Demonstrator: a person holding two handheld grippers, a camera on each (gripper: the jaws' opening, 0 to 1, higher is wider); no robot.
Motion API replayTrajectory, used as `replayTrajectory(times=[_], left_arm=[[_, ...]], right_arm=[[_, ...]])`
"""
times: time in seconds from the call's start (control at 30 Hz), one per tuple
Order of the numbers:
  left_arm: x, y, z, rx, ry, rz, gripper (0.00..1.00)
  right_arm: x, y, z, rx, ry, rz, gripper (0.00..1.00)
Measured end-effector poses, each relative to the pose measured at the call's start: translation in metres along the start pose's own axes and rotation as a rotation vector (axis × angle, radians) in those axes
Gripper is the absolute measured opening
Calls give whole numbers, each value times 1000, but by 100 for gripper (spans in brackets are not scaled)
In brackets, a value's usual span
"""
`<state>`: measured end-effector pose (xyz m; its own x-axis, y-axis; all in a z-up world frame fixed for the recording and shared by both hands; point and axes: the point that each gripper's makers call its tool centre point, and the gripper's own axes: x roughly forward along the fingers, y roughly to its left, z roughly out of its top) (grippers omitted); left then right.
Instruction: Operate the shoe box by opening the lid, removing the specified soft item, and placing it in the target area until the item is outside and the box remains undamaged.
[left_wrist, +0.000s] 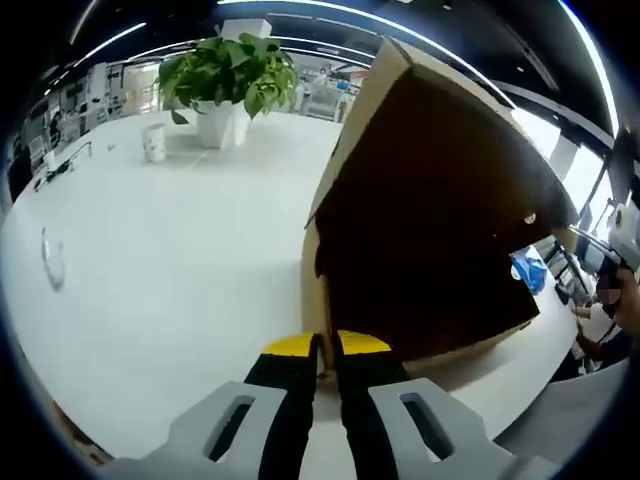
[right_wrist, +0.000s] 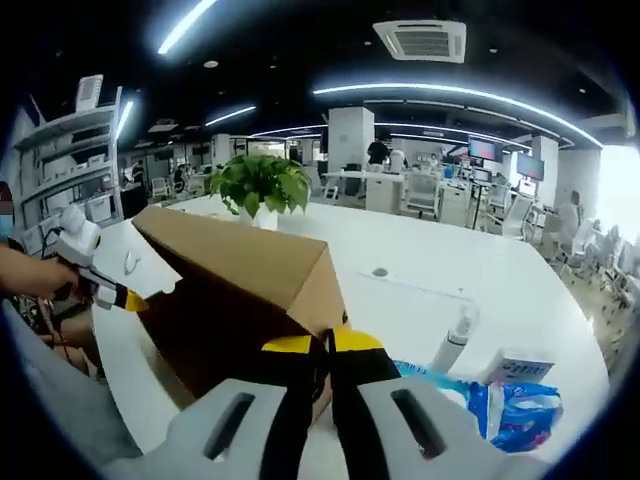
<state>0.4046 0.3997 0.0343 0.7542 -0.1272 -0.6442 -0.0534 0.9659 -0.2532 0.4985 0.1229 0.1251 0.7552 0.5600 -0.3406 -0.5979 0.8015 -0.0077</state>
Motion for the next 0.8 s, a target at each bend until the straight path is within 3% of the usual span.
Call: replayTrajectory(times=[0.27, 0.47, 0.63, 0.8], left_arm=[[-8, -1, 5, 86, -14, -7, 8], [-28, -2, 27, 127, -115, -35, 21], [-44, -13, 48, 259, -194, -82, 26], [-47, -19, 53, 345, -186, -104, 29]], right_arm=[[-4, 6, -12, -25, 19, 8, 4], [-7, 10, -22, -58, 34, 26, 5], [-9, 17, -30, -68, 36, 54, 9], [-13, 23, -41, -87, 50, 81, 11]])
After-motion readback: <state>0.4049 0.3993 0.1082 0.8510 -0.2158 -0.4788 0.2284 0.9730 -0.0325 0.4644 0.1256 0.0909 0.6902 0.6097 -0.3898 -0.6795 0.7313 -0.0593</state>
